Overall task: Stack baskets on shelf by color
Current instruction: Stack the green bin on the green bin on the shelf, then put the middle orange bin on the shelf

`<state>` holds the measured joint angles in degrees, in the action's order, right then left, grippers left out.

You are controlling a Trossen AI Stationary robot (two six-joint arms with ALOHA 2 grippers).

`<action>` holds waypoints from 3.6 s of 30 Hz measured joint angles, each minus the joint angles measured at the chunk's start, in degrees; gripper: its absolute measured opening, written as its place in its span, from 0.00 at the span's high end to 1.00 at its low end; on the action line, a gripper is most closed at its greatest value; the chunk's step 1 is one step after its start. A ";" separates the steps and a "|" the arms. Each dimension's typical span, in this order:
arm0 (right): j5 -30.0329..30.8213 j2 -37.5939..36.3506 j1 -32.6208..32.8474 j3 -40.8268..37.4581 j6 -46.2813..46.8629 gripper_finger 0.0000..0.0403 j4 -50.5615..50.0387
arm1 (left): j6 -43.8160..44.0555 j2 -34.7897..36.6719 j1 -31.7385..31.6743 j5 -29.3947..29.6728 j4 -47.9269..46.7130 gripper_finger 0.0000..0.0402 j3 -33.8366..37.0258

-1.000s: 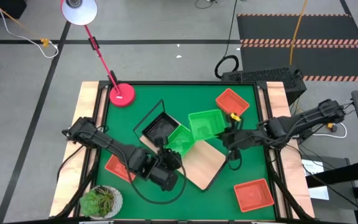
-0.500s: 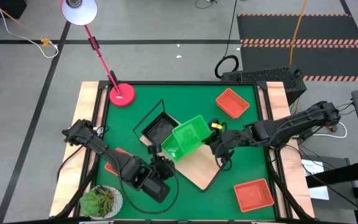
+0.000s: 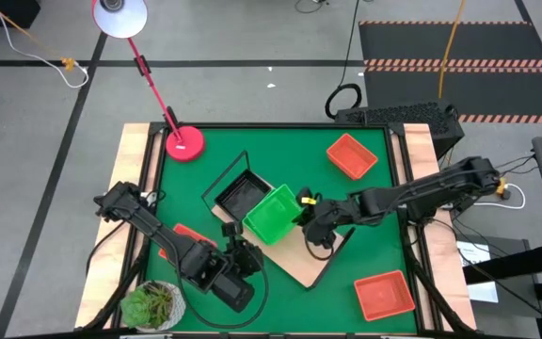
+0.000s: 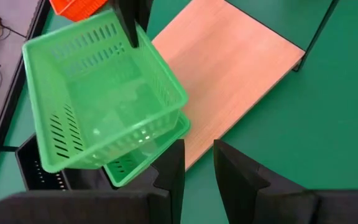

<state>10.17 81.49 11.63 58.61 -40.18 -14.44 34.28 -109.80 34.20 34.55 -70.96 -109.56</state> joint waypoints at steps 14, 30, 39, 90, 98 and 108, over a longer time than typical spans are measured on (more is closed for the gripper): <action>-2.97 2.13 -1.87 0.00 -2.55 0.98 0.96 | -1.04 0.00 -0.04 0.04 0.05 0.78 0.00; -2.80 2.11 -1.85 0.00 -3.20 0.91 0.94 | -1.53 0.00 -0.04 0.04 0.21 0.78 0.00; -1.16 2.10 -1.83 0.00 -4.25 0.80 1.90 | -1.51 0.00 -0.04 0.04 0.24 0.78 0.00; -0.81 -26.31 4.23 0.00 22.76 0.71 -12.44 | 18.60 -0.02 12.62 -25.75 -0.74 0.78 15.67; -0.94 -26.31 4.23 0.00 22.64 0.71 -12.44 | 15.05 -0.02 12.52 -27.28 -4.40 0.61 19.84; -0.98 -26.31 4.21 0.00 22.59 0.71 -13.17 | 5.08 0.00 9.54 -28.56 -6.65 0.49 26.95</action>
<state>9.19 55.18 15.84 58.61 -17.58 -27.61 39.36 -109.80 43.74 5.98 -77.61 -82.61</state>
